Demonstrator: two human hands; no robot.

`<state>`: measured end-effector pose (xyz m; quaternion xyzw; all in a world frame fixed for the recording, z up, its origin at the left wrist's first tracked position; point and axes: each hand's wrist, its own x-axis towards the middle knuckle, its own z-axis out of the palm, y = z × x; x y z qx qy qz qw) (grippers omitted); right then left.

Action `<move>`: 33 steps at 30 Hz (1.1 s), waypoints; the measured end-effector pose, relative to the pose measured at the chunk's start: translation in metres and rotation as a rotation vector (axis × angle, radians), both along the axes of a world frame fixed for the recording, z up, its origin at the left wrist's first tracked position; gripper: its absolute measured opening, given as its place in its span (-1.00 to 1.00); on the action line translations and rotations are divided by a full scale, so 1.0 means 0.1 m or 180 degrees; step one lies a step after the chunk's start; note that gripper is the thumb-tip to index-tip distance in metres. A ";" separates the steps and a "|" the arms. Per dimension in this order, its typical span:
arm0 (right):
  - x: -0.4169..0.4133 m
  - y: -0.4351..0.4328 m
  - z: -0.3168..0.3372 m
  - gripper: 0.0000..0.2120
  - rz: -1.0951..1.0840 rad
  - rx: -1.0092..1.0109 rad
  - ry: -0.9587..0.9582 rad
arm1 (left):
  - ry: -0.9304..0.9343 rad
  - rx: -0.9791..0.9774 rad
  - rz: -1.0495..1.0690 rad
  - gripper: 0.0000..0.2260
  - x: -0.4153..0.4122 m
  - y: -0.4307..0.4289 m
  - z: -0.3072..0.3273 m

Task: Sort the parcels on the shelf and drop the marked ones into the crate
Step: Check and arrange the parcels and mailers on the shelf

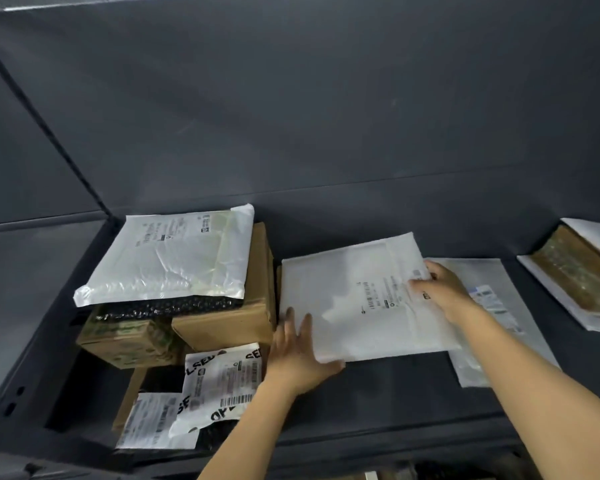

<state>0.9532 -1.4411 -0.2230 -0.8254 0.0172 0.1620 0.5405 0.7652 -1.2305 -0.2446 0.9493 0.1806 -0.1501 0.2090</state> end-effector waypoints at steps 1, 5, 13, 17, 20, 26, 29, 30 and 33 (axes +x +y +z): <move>0.06 0.02 -0.07 -0.74 -0.0006 -0.0080 -0.0008 | -0.0033 0.0152 -0.0142 -0.04 0.02 0.00 -0.04; 0.19 0.12 -0.37 -0.61 0.0094 -0.0221 0.0126 | -0.0017 0.0429 -0.0662 -0.07 0.10 -0.01 -0.16; 0.26 0.45 -0.55 -0.38 0.0385 -0.1191 0.0384 | 0.0165 0.0721 -0.0644 -0.30 0.20 0.09 -0.32; 0.32 0.46 -0.64 -0.34 0.0570 -0.1354 0.0535 | 0.0284 0.0652 -0.0562 -0.28 0.25 0.08 -0.33; 0.34 0.43 -0.61 -0.33 0.0675 -0.1308 0.0587 | 0.0316 0.0580 -0.0405 -0.30 0.32 0.02 -0.25; 0.33 0.34 -0.53 -0.37 0.0671 -0.1277 0.0232 | 0.0180 0.0515 -0.0141 -0.37 0.54 -0.07 -0.09; 0.17 0.33 -0.44 -0.41 0.0807 -0.1770 -0.0571 | 0.0009 0.0548 -0.0058 -0.39 0.69 -0.12 -0.03; 0.09 0.35 -0.39 -0.39 0.0912 -0.1848 -0.0851 | -0.0047 0.0553 -0.0047 -0.40 0.74 -0.15 -0.02; -0.05 0.35 -0.28 -0.41 0.1253 -0.1959 -0.1426 | -0.0273 0.0597 -0.0081 -0.43 0.91 -0.30 0.03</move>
